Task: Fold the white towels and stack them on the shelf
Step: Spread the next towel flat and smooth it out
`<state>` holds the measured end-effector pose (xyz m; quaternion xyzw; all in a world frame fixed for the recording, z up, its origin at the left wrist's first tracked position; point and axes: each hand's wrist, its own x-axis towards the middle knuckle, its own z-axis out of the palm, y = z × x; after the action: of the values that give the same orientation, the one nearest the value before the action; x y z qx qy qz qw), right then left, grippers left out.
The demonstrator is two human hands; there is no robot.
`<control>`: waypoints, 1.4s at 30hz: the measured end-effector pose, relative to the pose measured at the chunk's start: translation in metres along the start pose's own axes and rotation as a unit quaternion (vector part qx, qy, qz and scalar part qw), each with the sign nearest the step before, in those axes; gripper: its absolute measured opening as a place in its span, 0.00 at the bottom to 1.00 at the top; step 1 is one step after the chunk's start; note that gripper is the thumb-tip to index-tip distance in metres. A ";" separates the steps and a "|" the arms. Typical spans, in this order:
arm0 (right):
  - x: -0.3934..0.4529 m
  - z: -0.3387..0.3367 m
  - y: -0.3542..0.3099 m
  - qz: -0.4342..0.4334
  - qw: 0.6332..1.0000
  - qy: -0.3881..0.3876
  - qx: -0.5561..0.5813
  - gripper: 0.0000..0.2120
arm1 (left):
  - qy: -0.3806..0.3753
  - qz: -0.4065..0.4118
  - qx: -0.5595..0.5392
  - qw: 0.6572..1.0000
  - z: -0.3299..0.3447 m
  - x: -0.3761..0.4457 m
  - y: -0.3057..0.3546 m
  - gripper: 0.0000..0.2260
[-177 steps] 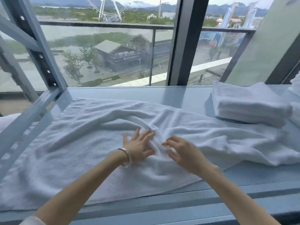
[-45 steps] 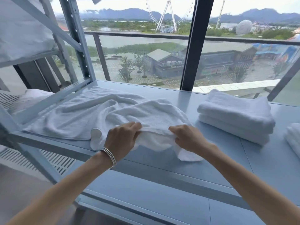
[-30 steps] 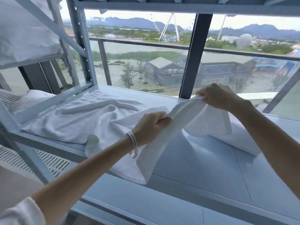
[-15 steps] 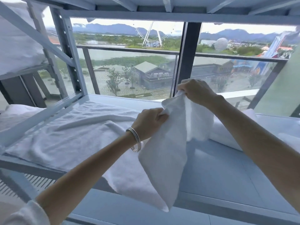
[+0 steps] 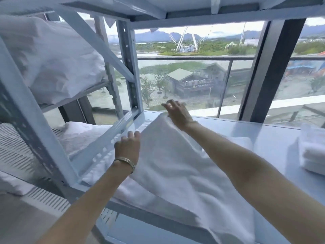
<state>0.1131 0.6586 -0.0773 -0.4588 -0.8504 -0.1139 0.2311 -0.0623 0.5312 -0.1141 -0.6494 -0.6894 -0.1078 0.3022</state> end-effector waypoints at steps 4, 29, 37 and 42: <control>-0.056 0.031 -0.026 0.036 0.992 -0.110 0.041 0.22 | -0.093 0.133 -0.066 0.985 0.059 -0.028 0.000 0.24; -0.205 -0.013 0.059 0.299 0.903 -0.309 -0.020 0.20 | -0.282 0.335 -0.227 0.870 0.009 -0.027 0.160 0.16; -0.228 -0.002 0.078 0.222 0.874 -0.432 -0.005 0.34 | -0.346 0.257 -0.202 0.879 0.037 -0.033 0.169 0.23; -0.194 0.008 0.133 0.106 0.890 -0.443 -0.029 0.29 | -0.398 0.127 -0.143 0.897 0.018 -0.044 0.212 0.25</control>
<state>0.3134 0.5947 -0.1837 -0.5554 -0.8072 0.1016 -0.1722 0.1351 0.5328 -0.2045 -0.7564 -0.6410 0.1009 -0.0823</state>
